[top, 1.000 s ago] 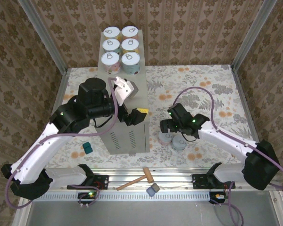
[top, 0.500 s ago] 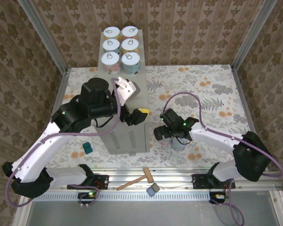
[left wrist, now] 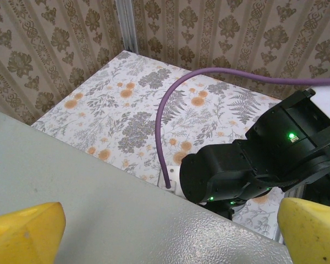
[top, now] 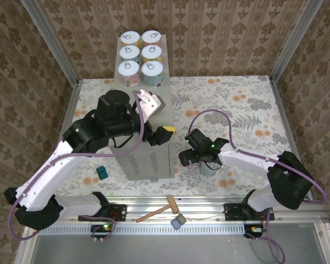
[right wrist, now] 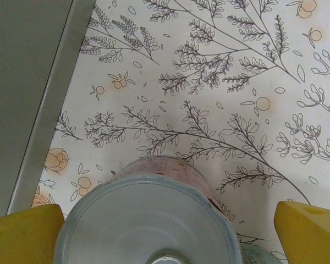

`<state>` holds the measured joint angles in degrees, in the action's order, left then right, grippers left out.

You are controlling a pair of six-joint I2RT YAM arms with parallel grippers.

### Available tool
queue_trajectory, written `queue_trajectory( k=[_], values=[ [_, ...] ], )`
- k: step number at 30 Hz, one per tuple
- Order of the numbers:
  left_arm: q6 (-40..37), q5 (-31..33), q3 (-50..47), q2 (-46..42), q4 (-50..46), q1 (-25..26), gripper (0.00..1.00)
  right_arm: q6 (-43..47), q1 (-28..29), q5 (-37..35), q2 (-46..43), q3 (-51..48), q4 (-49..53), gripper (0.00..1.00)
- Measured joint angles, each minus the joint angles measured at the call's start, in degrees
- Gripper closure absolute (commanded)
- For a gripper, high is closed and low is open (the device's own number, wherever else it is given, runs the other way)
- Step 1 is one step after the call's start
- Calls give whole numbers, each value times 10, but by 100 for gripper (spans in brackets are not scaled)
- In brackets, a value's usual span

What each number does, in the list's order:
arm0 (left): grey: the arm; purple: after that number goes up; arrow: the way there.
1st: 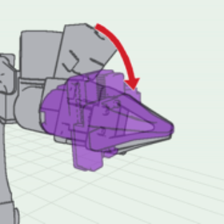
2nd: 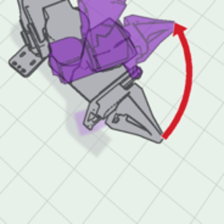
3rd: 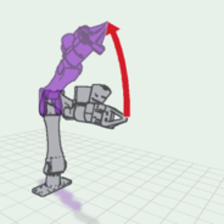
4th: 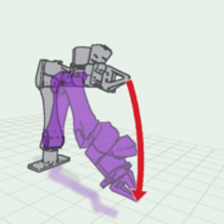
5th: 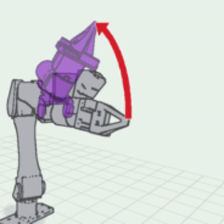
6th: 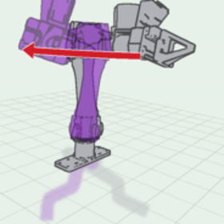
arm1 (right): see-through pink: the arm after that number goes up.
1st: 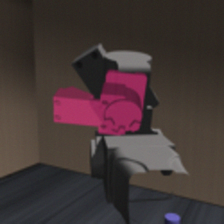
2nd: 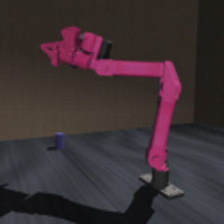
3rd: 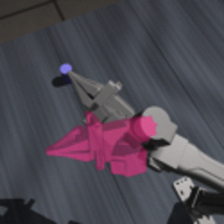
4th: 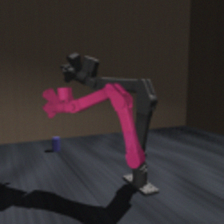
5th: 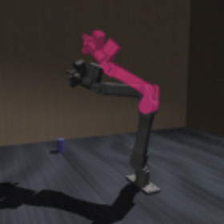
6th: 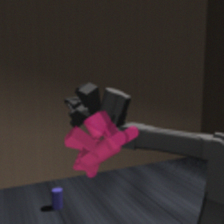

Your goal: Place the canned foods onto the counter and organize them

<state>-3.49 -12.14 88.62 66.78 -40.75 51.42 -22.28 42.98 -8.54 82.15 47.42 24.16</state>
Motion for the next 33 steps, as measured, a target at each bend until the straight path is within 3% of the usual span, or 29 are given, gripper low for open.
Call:
queue_trajectory(
  k=[7, 14, 25, 33],
  values=[
    [-5, 1, 0, 0, 0, 0, 0, -2, 4, -5, 0, -1, 0, 8],
    [-8, 2, 0, 0, 0, 0, 0, -2, 5, -12, 0, -3, 0, 6],
    [-9, 5, 0, 0, 0, 0, 0, -16, 3, -33, 0, -3, 0, 17],
    [-9, 7, 0, 0, 0, 0, 0, -38, -38, -48, -7, -10, 0, 22]
  ],
)
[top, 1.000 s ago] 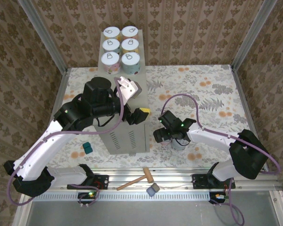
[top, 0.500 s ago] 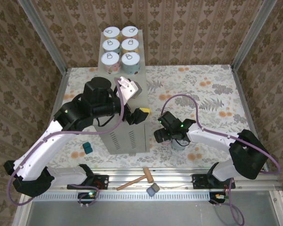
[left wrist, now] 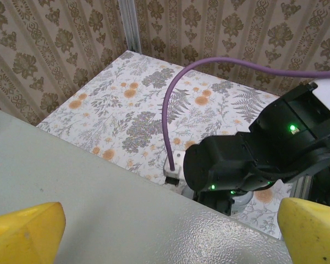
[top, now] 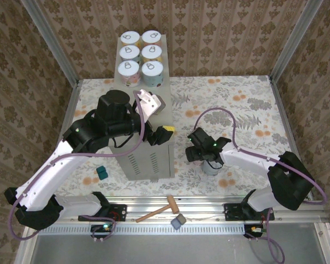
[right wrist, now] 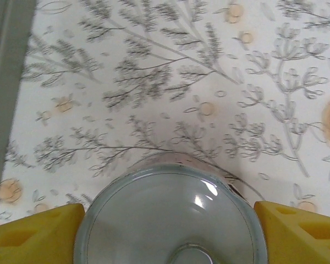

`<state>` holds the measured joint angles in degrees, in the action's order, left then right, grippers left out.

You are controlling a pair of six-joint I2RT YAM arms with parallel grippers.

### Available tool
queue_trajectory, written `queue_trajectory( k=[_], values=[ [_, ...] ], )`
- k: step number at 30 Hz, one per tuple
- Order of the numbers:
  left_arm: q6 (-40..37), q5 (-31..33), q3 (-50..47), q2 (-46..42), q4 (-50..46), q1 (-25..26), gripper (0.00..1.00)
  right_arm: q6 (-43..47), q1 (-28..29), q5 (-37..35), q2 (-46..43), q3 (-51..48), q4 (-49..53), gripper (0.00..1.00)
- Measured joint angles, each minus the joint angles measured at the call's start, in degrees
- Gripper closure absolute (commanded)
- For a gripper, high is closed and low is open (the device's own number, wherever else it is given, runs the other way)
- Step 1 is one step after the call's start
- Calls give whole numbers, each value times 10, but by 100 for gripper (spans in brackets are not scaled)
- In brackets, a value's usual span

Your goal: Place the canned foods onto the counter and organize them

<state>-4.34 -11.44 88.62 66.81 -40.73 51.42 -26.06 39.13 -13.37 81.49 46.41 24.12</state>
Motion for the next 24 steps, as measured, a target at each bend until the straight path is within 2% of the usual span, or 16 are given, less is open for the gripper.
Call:
queue_trajectory(
  k=[6, 10, 15, 24],
  values=[
    [0, 2, 0, 0, 0, 0, 0, -20, -63, -9, -5, -5, 0, 21],
    [0, 3, 0, 0, 0, 0, 0, -29, -94, -17, -5, -5, 1, 12],
    [0, 4, 0, -1, 0, 0, 0, -27, -98, -21, -5, -5, 1, 1],
    [0, 4, 0, -3, 0, 0, 0, -27, -96, -21, -32, -19, 2, 0]
  ],
)
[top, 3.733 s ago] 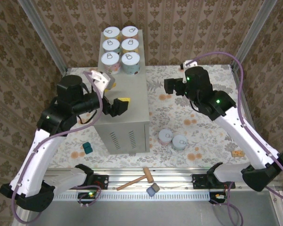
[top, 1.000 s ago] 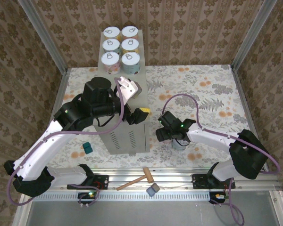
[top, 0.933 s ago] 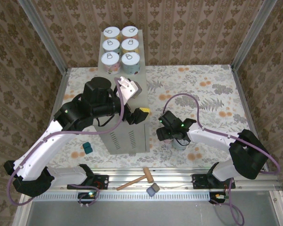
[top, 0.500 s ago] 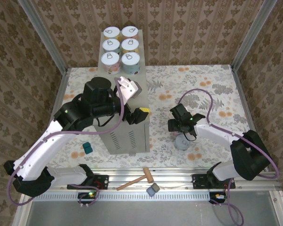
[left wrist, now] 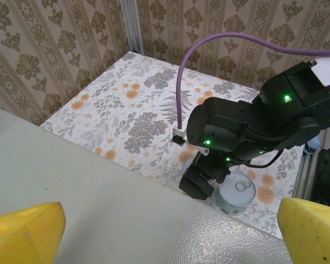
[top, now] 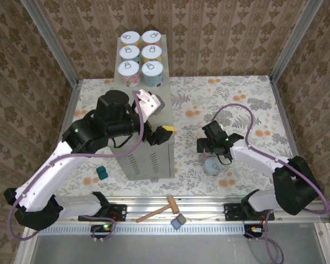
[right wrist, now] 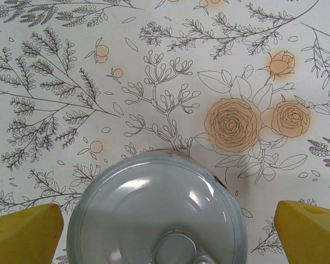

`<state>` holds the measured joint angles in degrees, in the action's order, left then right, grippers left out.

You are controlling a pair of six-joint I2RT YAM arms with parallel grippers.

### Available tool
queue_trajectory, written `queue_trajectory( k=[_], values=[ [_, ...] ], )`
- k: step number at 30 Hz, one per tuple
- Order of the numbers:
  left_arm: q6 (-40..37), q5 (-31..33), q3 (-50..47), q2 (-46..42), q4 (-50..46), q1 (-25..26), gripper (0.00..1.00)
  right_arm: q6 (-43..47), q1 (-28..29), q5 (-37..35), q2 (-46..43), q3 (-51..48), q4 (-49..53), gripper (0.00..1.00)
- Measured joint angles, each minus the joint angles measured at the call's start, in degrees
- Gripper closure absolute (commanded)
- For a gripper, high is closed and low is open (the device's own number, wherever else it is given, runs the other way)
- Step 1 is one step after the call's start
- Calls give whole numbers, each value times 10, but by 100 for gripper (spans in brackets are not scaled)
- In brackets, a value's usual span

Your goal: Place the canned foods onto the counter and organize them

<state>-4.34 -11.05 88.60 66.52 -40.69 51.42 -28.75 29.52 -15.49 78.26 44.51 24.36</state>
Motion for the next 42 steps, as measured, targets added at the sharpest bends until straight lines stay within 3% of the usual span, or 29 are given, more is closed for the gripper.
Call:
queue_trajectory(
  k=[11, 23, 27, 37, 42],
  values=[
    [0, 0, 0, 0, 0, 0, 0, -7, 0, 0, 0, -19, -2, 1],
    [0, -1, 0, 0, 0, 0, 0, -15, 2, 0, 5, -19, -16, 22],
    [0, -2, 0, 0, 0, 1, 0, -11, -3, -1, 5, -18, -16, 25],
    [0, -2, 0, 0, 0, 3, 0, 13, -56, 0, 63, 35, -19, 26],
    [0, -2, 0, 0, -1, 4, 0, 22, -75, 1, 105, 72, -33, 21]
  ],
)
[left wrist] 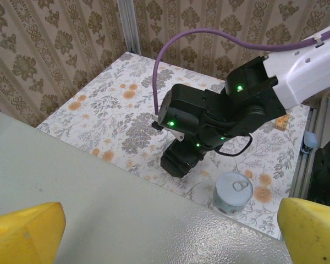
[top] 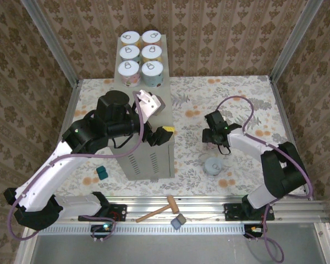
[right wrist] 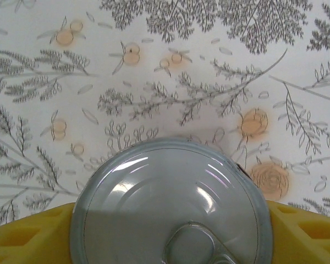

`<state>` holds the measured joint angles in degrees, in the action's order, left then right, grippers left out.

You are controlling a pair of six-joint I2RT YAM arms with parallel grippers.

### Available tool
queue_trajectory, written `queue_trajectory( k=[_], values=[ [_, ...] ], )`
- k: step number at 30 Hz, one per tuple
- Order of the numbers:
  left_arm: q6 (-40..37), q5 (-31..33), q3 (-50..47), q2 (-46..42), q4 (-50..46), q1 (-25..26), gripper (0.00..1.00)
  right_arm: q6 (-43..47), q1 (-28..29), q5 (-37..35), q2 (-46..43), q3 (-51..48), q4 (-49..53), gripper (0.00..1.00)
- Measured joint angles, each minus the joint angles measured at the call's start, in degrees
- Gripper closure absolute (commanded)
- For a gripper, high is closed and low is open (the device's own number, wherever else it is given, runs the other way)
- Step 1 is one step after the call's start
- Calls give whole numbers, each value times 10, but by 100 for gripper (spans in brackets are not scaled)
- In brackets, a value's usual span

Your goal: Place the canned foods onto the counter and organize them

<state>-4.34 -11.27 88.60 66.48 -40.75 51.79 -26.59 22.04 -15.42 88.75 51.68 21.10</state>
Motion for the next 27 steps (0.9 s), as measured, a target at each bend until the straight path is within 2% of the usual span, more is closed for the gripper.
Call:
queue_trajectory(
  k=[5, 9, 16, 22, 27],
  values=[
    [0, 0, 0, 0, 0, 0, 0, 8, -1, 0, 6, 4, -4, 11],
    [0, 0, 0, 0, 0, 0, 0, 9, -1, 0, 6, 4, -4, 7],
    [0, 0, 9, 2, -3, 4, 0, 9, -1, 0, 6, 3, -9, 7],
    [0, -4, 31, 2, -7, 8, 0, 10, -1, 0, 12, 3, -17, 13],
    [0, -6, 45, 2, -15, 12, 0, 11, -1, 0, 21, 3, -17, 13]
  ],
)
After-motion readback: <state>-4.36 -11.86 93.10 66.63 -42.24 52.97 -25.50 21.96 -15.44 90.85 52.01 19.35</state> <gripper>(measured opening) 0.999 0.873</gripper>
